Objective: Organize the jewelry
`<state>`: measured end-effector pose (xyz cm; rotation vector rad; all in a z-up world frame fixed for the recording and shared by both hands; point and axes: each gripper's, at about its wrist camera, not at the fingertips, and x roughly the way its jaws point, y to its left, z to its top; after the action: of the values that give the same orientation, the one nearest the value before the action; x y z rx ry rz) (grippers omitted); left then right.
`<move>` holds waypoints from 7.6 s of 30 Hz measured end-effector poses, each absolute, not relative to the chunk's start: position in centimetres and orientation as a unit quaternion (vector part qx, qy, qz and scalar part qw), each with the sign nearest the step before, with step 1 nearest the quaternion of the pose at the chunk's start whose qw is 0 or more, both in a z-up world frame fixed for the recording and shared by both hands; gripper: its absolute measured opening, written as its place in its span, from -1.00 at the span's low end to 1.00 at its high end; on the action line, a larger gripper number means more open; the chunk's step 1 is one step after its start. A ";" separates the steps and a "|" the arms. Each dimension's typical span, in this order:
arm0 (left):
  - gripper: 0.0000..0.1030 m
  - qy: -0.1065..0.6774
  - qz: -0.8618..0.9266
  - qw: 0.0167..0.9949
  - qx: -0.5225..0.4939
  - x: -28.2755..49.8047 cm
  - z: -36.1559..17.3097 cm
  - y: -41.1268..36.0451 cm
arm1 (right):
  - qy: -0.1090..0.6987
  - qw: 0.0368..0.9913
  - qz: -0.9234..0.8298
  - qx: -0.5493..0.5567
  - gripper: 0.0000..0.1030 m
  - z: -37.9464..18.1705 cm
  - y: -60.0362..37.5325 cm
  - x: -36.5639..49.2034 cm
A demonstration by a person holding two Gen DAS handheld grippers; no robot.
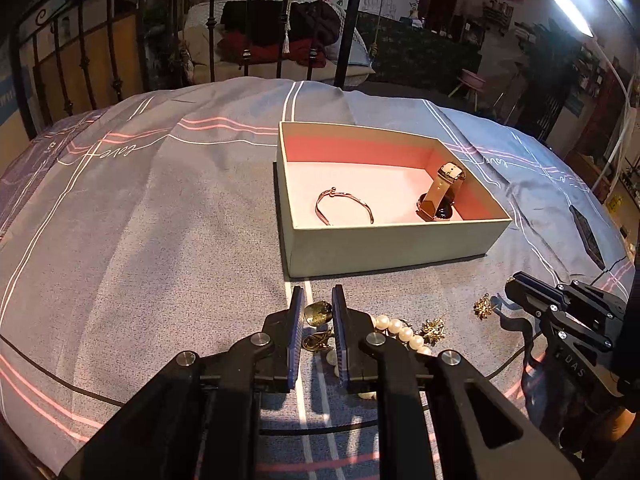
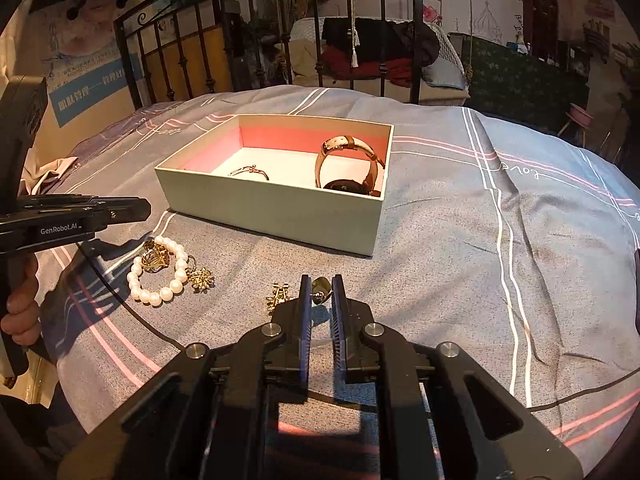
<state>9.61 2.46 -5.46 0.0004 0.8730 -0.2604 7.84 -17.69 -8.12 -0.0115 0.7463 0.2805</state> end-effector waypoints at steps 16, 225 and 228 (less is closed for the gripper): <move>-0.74 0.367 -0.138 0.920 0.003 14.1 -0.2 -0.2 | 0.295 0.944 0.147 -0.004 -0.79 -2.0 -16.8 12.2; 0.13 0.422 -0.130 0.897 -0.012 7.9 -4.9 1.5 | 0.360 0.918 0.161 0.028 -0.09 -7.6 -15.5 8.2; 0.10 0.440 -0.113 0.891 -0.011 7.5 -6.3 2.1 | 0.376 0.911 0.171 0.026 -0.09 -8.7 -14.9 7.6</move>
<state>7.46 2.08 -6.26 -0.0220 0.9145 -0.2339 7.59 -14.91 -8.69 0.0526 0.7744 0.3516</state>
